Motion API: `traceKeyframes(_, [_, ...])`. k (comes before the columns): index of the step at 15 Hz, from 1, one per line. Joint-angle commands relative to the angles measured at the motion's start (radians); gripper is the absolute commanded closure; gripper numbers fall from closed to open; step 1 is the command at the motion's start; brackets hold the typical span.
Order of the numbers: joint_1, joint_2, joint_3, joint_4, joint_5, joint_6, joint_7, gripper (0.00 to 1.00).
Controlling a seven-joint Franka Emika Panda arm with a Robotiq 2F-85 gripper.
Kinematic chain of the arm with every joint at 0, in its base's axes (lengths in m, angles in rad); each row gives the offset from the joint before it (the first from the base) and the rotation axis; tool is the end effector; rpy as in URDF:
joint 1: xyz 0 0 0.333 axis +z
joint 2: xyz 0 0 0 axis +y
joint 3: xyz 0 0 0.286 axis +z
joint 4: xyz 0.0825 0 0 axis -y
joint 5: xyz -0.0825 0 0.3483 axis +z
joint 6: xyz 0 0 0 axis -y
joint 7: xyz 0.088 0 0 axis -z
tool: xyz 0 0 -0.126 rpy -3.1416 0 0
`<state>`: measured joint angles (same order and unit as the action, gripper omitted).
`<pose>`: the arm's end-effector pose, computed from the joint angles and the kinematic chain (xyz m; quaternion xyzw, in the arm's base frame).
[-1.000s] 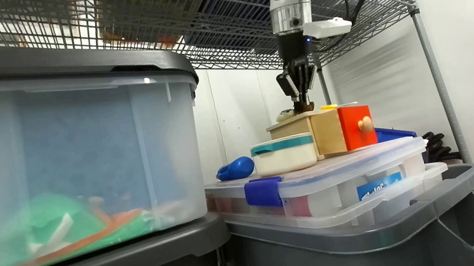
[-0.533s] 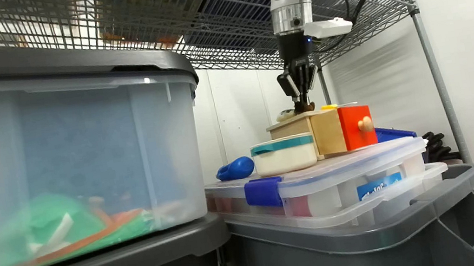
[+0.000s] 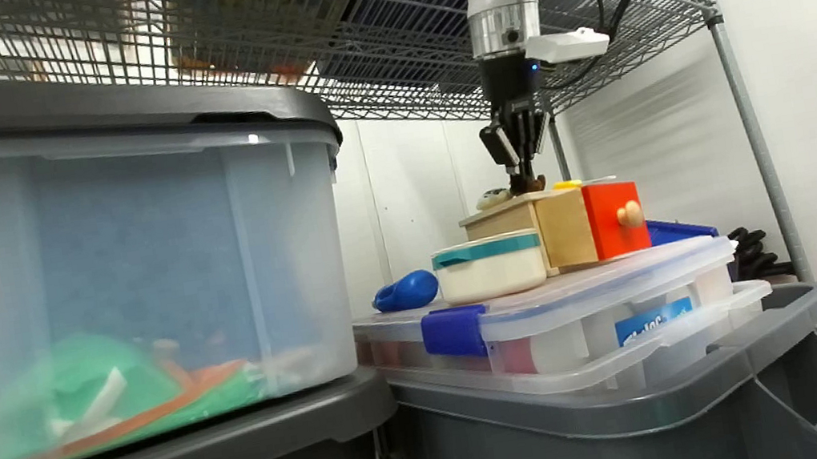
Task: Put the brown plush, the teddy toy and the white toy in the drawer, and the scissors in the white container
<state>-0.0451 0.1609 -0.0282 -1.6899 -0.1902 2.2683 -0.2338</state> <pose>0.6144 -0.0517 0.5064 0.9669 0.1231 0.1907 0.1165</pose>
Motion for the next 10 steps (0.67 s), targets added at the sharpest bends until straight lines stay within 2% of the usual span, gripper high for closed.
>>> traceKeyframes(1, [-0.001, -0.029, 0.000, -0.025, 0.009, -0.017, -0.013, 0.96])
traceKeyframes(10, [0.002, -0.085, 0.003, -0.099, 0.022, -0.003, -0.013, 0.96])
